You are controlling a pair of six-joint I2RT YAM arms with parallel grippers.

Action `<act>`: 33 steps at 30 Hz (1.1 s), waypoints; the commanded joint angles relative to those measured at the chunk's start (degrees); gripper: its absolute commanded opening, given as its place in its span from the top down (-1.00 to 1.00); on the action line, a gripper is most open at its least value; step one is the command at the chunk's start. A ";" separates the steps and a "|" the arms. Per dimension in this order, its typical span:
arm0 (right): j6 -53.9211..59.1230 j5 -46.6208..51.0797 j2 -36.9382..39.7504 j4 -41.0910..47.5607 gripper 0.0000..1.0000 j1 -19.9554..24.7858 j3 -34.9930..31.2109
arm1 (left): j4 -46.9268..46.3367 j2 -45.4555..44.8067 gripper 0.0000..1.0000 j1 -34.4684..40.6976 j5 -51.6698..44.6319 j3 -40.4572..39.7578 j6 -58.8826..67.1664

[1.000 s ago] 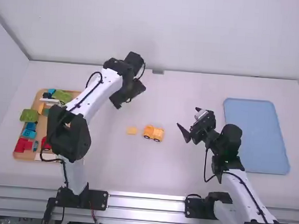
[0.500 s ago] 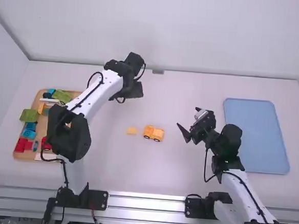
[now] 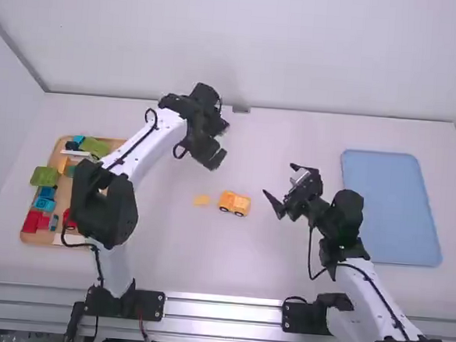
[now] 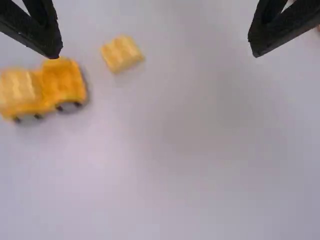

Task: Assemble lego blocks to make yellow taxi

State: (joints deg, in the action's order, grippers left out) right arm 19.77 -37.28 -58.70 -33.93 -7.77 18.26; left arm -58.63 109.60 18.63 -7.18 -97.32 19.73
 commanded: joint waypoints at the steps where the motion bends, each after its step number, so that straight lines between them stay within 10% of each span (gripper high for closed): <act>1: -0.26 -0.20 0.61 -0.20 -0.96 0.00 -0.31 | -2.29 -4.50 -0.98 -1.18 -14.88 2.25 22.91; 8: -0.26 -0.20 0.61 -0.35 -0.96 1.49 -0.31 | -8.50 -8.59 -0.98 -6.03 -31.65 11.19 59.32; 16: -0.24 -0.20 0.61 -0.74 -0.96 1.49 -0.31 | 1.92 -8.55 -0.98 -9.33 -22.62 21.70 61.07; 33: -0.22 -0.22 0.61 -2.10 -0.97 1.29 -0.31 | 28.04 -7.61 -0.98 -21.07 -52.57 40.15 68.37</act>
State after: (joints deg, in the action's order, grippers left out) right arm 19.70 -37.15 -58.70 -35.83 -6.33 18.24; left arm -31.59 101.25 -0.58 -49.41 -59.20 89.78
